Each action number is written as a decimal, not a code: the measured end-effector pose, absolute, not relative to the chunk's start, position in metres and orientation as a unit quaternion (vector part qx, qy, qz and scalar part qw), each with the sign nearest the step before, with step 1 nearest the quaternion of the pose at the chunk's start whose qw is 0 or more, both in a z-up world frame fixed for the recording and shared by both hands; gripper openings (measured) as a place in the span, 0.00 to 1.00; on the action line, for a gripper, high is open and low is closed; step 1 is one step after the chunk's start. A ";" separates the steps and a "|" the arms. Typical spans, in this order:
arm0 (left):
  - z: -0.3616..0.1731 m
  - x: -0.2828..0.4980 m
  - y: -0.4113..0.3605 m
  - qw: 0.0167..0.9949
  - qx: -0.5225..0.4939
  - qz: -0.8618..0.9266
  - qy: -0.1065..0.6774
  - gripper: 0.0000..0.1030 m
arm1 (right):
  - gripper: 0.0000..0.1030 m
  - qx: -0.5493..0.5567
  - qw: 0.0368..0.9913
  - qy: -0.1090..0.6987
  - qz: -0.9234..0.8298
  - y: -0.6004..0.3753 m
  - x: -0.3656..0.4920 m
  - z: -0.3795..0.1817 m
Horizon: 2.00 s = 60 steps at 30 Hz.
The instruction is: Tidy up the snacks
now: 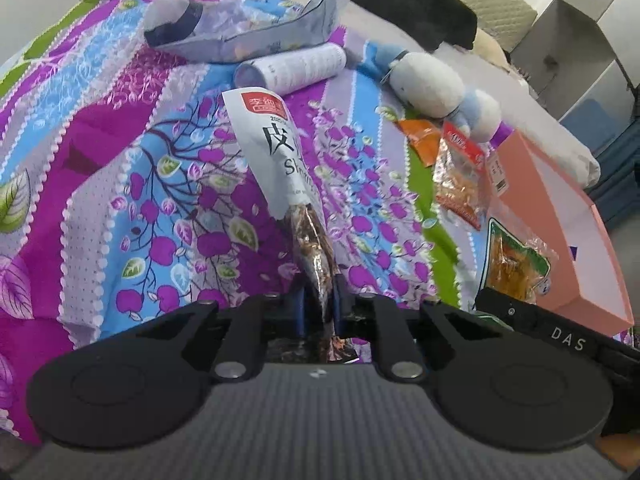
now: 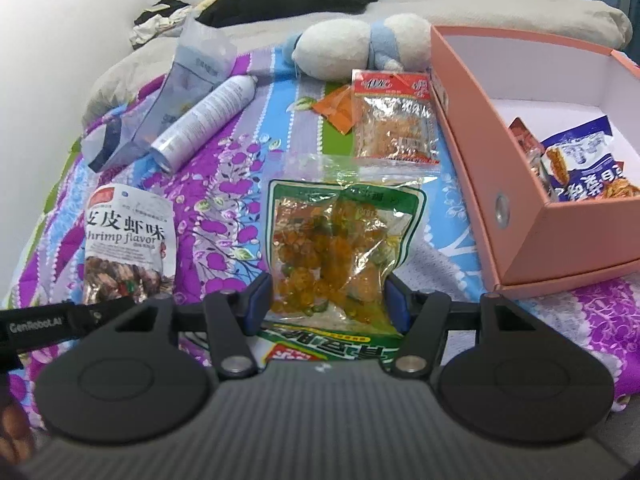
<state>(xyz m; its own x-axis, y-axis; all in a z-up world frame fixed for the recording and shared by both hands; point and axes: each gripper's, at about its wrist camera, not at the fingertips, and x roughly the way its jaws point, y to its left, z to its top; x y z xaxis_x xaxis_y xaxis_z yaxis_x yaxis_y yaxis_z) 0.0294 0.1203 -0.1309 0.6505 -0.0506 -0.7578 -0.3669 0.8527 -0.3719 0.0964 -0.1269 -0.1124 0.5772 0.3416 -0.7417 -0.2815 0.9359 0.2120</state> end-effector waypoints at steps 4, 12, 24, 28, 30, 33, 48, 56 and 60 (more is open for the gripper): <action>-0.115 0.030 0.117 0.879 -0.252 0.083 0.397 0.15 | 0.60 0.040 0.892 0.415 0.177 -0.134 0.095 -0.099; -0.078 0.037 0.103 0.895 -0.235 0.062 0.375 0.15 | 0.60 0.049 0.900 0.394 0.180 -0.146 0.094 -0.069; -0.015 0.055 0.070 0.914 -0.221 0.008 0.340 0.15 | 0.60 0.064 0.924 0.336 0.170 -0.174 0.099 -0.005; 0.008 0.065 0.055 0.921 -0.209 -0.014 0.329 0.15 | 0.60 0.070 0.933 0.312 0.166 -0.187 0.103 0.018; 0.018 0.072 0.047 0.924 -0.202 -0.024 0.324 0.15 | 0.60 0.067 0.938 0.299 0.164 -0.194 0.104 0.028; 0.033 0.085 0.035 0.927 -0.195 -0.040 0.318 0.15 | 0.60 0.067 0.944 0.280 0.163 -0.204 0.107 0.042; 0.059 0.177 -0.061 0.923 -0.146 -0.130 0.330 0.15 | 0.60 0.089 0.953 0.266 0.115 -0.276 0.152 0.050; 0.023 0.235 -0.108 0.907 -0.123 -0.159 0.371 0.15 | 0.60 0.101 0.940 0.318 0.076 -0.314 0.191 0.005; -0.003 0.265 -0.126 0.896 -0.115 -0.170 0.394 0.15 | 0.61 0.106 0.930 0.346 0.061 -0.330 0.208 -0.022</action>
<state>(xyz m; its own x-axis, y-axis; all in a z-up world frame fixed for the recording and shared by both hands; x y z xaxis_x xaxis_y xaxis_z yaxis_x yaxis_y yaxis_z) 0.2650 -0.1260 -0.0031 0.6323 -0.3949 -0.6665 0.2139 0.9159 -0.3397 0.2084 -0.3299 -0.0219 0.7537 0.1861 -0.6303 -0.0402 0.9703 0.2384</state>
